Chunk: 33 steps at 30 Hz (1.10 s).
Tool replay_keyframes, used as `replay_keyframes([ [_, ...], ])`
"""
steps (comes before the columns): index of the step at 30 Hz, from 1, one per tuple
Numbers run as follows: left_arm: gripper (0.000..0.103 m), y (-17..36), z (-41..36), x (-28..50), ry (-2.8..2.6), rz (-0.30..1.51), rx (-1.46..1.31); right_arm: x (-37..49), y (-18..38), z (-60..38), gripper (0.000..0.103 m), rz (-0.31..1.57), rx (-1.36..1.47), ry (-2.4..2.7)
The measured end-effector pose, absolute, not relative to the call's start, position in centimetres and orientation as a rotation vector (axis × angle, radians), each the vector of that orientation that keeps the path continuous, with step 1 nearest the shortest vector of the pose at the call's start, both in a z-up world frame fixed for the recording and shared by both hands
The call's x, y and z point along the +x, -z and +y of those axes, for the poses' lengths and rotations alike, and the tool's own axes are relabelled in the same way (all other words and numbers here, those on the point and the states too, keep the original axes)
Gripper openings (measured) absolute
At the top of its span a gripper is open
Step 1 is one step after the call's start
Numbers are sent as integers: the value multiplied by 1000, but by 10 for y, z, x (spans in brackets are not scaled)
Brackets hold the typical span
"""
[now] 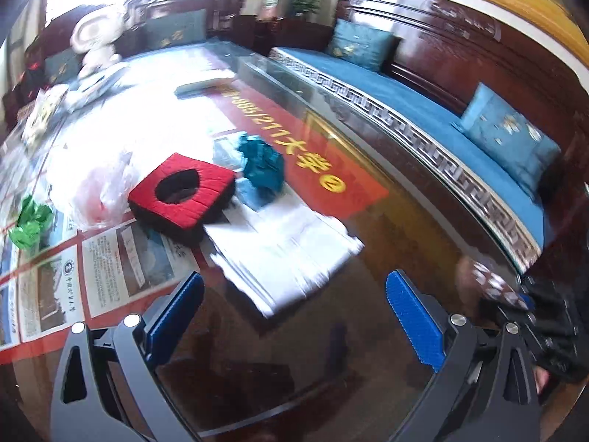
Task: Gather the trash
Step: 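Grasp the brown cloth with the right tool while the left tool grasps the white napkin, then carry cloth and napkin over the yellow bin and open both tools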
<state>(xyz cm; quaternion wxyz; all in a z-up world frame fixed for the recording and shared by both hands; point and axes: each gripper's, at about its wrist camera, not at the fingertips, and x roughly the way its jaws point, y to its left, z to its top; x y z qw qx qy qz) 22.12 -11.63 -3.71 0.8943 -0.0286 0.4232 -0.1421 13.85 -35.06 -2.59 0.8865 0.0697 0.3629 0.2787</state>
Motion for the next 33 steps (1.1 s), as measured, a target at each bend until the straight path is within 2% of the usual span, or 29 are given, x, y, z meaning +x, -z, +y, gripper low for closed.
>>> replay_keyframes([
  [6, 99, 43, -116, 240, 212, 888, -86, 144, 24, -352, 14, 730, 159, -613],
  [8, 96, 44, -114, 245, 203, 894, -99, 149, 24, -346, 14, 728, 156, -631],
  [9, 87, 45, -114, 248, 202, 899, -112, 151, 23, -344, 14, 729, 155, -641],
  [10, 72, 47, -112, 250, 202, 911, -134, 154, 23, -341, 15, 730, 152, -651],
  [11, 65, 46, -109, 251, 190, 903, -150, 158, 24, -336, 14, 731, 145, -662],
  [12, 48, 47, -105, 252, 179, 907, -154, 161, 25, -334, 14, 734, 143, -667],
  [13, 36, 46, -102, 254, 178, 911, -165, 165, 25, -331, 14, 737, 147, -672],
  [14, 35, 47, -99, 256, 191, 920, -186, 170, 26, -329, 14, 741, 152, -683],
  [15, 26, 47, -97, 257, 199, 923, -204, 174, 26, -327, 14, 742, 156, -689],
  [33, 14, 27, -98, 200, 292, 843, -110, 171, 16, -306, 14, 751, 134, -736],
])
